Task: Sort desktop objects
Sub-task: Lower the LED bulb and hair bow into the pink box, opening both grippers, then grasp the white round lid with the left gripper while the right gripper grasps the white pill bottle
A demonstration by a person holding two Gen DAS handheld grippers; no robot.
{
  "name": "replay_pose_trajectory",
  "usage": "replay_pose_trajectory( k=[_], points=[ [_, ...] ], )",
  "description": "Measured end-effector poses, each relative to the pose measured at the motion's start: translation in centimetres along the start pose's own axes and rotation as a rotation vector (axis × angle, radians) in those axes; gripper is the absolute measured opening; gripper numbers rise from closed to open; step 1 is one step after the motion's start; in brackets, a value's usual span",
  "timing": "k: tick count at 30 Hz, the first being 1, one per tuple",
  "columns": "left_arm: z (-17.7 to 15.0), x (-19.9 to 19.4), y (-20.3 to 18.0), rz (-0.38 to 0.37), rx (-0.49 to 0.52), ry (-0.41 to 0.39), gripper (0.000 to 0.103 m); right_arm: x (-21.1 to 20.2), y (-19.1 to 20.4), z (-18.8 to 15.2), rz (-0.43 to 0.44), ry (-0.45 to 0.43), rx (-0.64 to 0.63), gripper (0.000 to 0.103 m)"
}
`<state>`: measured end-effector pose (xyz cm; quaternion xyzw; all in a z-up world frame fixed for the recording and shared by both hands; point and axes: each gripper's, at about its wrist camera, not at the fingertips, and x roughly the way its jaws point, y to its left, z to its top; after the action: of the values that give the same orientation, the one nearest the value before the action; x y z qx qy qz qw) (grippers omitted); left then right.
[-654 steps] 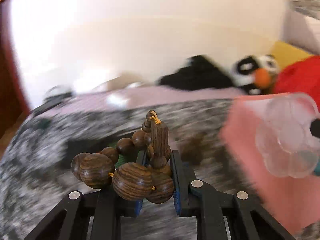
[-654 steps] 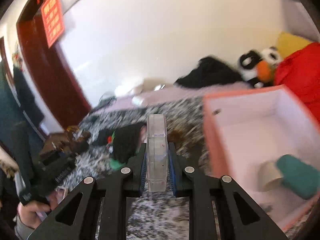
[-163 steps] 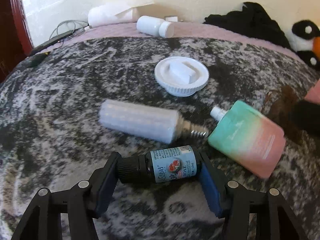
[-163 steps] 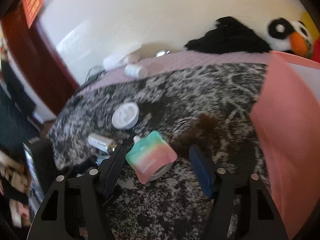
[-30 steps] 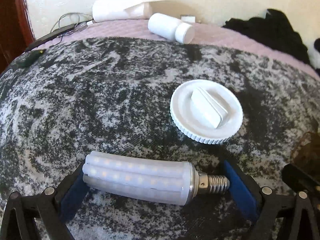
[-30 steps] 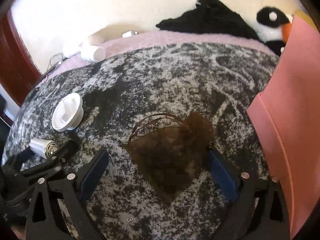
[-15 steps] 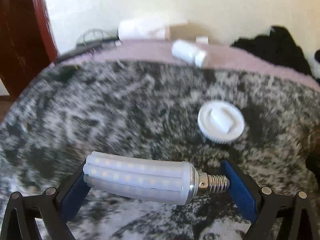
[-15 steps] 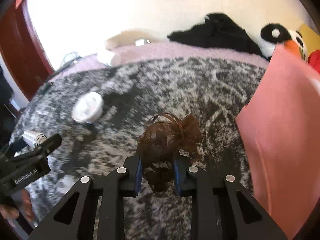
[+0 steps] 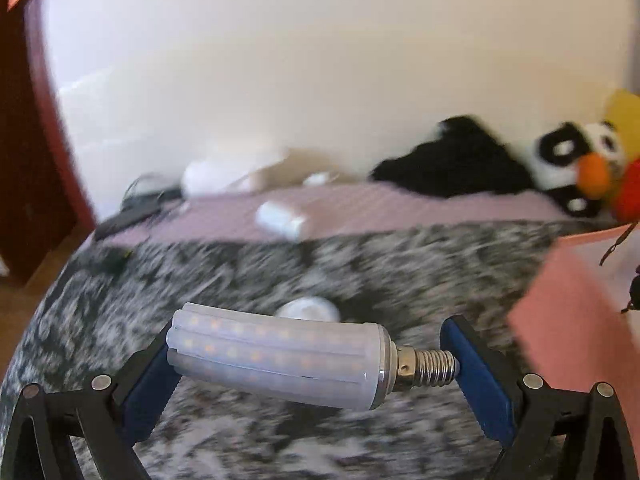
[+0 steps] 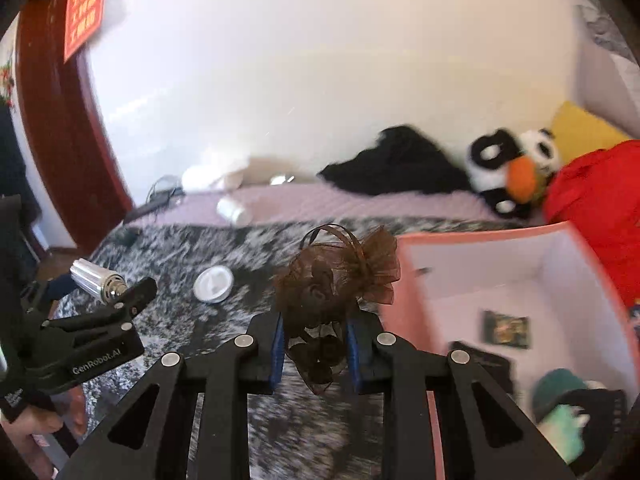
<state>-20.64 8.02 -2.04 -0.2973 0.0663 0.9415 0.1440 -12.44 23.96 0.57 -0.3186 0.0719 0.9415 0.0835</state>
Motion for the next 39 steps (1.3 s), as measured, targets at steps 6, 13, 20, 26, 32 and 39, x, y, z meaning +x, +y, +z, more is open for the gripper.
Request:
replay_pose_trajectory(
  k=[6, 13, 20, 26, 32, 39],
  points=[
    [1.2, -2.5, -8.3, -0.123, 0.094, -0.051, 0.101, -4.7, -8.4, -0.4, -0.095, -0.025, 0.107, 0.026],
    [0.2, -2.8, -17.3, -0.205, 0.240, -0.048, 0.101, -6.4, -16.0, -2.3, -0.178, 0.011, 0.198, 0.027],
    [0.2, -2.3, -20.6, -0.295, 0.192, 0.030, 0.102, -7.6, -19.7, -3.8, -0.208, 0.010, 0.267, 0.064],
    [-0.1, -2.1, -22.3, -0.292, 0.198, 0.053, 0.102, -9.1, -21.0, -3.9, -0.274, -0.042, 0.296, 0.098],
    [-0.2, -2.6, -23.0, -0.327, 0.204, 0.048, 0.102, -9.5, -21.9, -3.8, -0.267, -0.057, 0.353, 0.099],
    [0.1, -3.2, -21.9, -0.317, 0.193, 0.036, 0.102, -9.3, -20.8, -3.3, -0.251, -0.063, 0.354, 0.099]
  ],
)
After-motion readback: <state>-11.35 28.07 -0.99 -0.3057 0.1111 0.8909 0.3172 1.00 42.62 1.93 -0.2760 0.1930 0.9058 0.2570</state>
